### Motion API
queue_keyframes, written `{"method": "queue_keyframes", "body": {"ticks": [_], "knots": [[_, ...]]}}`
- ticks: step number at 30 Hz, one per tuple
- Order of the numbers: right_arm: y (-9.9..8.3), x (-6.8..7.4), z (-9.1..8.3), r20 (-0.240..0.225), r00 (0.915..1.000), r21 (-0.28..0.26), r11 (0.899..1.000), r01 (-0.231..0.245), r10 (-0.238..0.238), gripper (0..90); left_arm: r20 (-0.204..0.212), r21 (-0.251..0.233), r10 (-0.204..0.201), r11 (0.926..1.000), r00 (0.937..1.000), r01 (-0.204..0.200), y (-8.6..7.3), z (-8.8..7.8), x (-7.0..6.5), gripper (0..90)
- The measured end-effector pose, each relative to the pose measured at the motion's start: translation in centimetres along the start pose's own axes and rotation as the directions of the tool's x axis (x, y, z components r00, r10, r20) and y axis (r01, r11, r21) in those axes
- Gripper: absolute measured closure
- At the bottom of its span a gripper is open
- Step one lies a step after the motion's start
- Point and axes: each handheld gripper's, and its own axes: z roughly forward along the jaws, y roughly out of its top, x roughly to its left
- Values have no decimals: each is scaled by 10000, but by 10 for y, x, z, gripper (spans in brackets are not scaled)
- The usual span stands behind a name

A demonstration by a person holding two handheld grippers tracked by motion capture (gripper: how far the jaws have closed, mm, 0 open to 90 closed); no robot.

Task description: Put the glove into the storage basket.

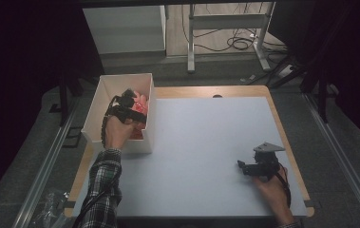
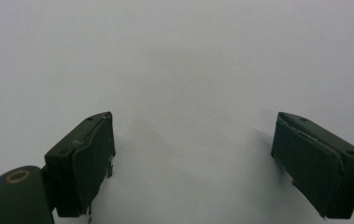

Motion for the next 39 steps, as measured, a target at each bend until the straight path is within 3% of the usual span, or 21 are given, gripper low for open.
{"method": "queue_keyframes", "body": {"ticks": [15, 26, 32, 39], "knots": [[0, 0, 0, 1, 10000, 2, 10000, 0, 0, 137, 279, -1002, 302, 9946, 9992, -273, -12, -26, 2, 41], [0, 0, 0, 4, 10000, 3, 10000, 1, -1, 137, 394, -1883, 709, 9801, 9967, -622, -27, -43, 3, 30], [0, 0, 0, 5, 10000, 5, 10000, 0, 0, 137, 354, -2062, 1003, 9743, 9943, -910, -35, -47, 5, 28], [0, 0, 0, 8, 10000, -1, 10000, 9, -9, 137, 464, -2428, 1080, 9656, 9931, -937, -46, -55, 7, 27]]}}
